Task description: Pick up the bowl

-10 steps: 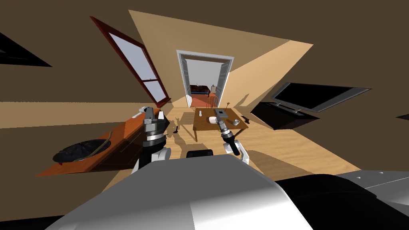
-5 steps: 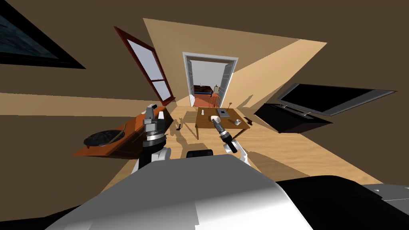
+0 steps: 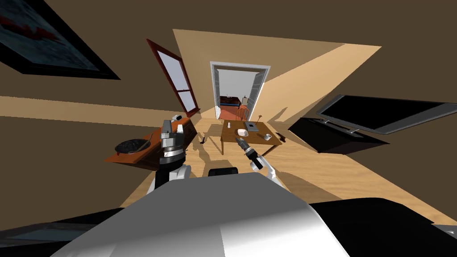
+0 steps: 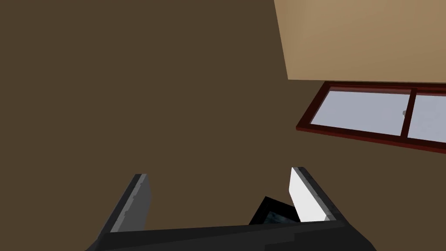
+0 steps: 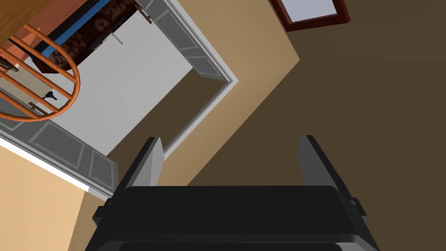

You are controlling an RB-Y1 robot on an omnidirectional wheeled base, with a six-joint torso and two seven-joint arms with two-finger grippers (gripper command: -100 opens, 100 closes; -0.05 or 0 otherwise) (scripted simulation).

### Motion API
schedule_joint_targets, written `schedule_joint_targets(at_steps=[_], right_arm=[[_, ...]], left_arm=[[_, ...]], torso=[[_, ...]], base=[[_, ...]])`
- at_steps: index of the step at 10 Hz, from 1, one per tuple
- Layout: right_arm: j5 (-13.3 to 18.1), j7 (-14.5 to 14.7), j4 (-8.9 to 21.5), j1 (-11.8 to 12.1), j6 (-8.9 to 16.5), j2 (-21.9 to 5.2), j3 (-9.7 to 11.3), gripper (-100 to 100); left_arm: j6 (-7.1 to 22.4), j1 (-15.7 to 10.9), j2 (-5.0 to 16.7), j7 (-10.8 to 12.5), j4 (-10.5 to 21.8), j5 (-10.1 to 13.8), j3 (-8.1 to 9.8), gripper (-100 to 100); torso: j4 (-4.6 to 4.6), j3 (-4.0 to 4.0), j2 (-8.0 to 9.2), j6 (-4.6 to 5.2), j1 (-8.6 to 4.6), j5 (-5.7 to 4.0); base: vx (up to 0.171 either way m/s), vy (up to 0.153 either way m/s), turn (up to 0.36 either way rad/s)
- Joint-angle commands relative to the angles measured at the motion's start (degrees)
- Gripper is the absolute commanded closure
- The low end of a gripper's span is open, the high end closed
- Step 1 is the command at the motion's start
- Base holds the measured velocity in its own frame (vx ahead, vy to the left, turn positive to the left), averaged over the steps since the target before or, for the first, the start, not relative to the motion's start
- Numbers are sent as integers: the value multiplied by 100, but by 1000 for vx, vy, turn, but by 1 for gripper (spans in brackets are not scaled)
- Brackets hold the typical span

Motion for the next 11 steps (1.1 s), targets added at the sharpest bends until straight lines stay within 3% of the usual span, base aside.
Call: schedule_joint_targets(at_steps=[1, 3, 8, 9, 10, 11], right_arm=[[152, 162, 286, -154, 175, -153, 149, -100], [152, 162, 438, -154, 175, -153, 149, -100], [588, 635, 1348, -573, 723, -561, 581, -100], [588, 635, 1557, -573, 723, -561, 581, -100], [735, 796, 1700, -717, 909, -676, 728, -100], [735, 796, 1936, -717, 909, -676, 728, -100]], left_arm=[[0, 0, 0, 0, 0, 0, 0, 0], [0, 0, 0, 0, 0, 0, 0, 0], [0, 0, 0, 0, 0, 0, 0, 0], [0, -1, 0, 0, 0, 0, 0, 0], [0, 0, 0, 0, 0, 0, 0, 0], [0, 0, 0, 0, 0, 0, 0, 0]], torso=[[0, 0, 0, 0, 0, 0], [-1, 0, 0, 0, 0, 0], [-1, -1, -2, 0, 0, 0], [-1, -3, -6, -4, 1, 0], [-2, -4, -7, 1, -1, 0], [-2, -6, -10, -4, 0, 0]], base=[[-27, 5, 206], [-24, 0, 27], [-27, 5, 157], [-10, -1, 102], [-7, 4, 208], [-2, -1, 93]])
